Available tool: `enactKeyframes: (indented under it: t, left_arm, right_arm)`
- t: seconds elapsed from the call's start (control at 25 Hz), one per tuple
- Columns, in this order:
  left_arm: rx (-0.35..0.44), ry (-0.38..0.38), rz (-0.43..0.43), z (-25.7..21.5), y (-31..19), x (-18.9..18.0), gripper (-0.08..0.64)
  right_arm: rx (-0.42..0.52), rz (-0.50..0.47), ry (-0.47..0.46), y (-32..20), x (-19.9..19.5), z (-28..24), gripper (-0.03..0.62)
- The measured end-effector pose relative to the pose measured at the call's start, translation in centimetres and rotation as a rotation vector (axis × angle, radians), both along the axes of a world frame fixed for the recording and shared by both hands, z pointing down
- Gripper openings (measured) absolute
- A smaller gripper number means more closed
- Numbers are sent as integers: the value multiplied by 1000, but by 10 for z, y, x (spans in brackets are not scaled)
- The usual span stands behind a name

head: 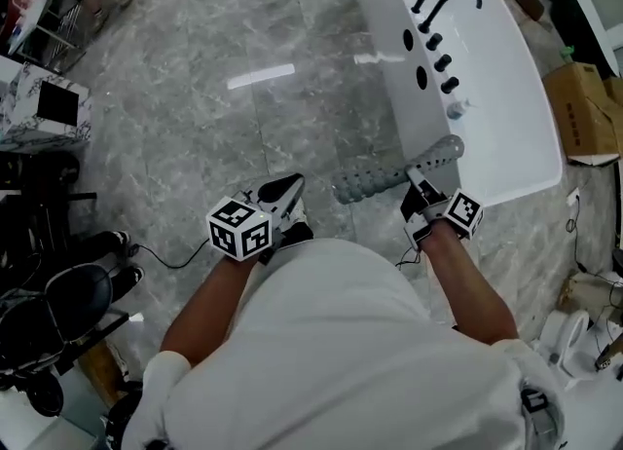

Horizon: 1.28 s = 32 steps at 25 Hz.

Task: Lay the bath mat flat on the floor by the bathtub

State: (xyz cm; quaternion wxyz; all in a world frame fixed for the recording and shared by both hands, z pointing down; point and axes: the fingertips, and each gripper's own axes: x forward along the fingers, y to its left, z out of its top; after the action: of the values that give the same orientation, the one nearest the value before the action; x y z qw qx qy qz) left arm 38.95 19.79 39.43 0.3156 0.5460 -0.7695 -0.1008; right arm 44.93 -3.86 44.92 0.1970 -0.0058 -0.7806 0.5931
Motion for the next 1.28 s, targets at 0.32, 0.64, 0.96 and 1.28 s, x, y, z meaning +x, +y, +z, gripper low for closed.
enactKeyframes:
  t: [0.32, 0.64, 0.96, 1.28]
  left_arm:
    - [4, -42, 59, -5, 25, -113, 18]
    - [6, -56, 38, -11, 25, -192, 18]
    - [-22, -29, 9, -22, -2, -290, 18]
    - [-38, -54, -8, -33, -46, -381, 18]
  right_arm:
    - [16, 88, 3, -7, -126, 2, 37]
    - [14, 73, -16, -13, -237, -9, 37]
    - [-21, 6, -29, -30, -364, -14, 37]
    - [-5, -58, -45, -63, -468, -8, 37]
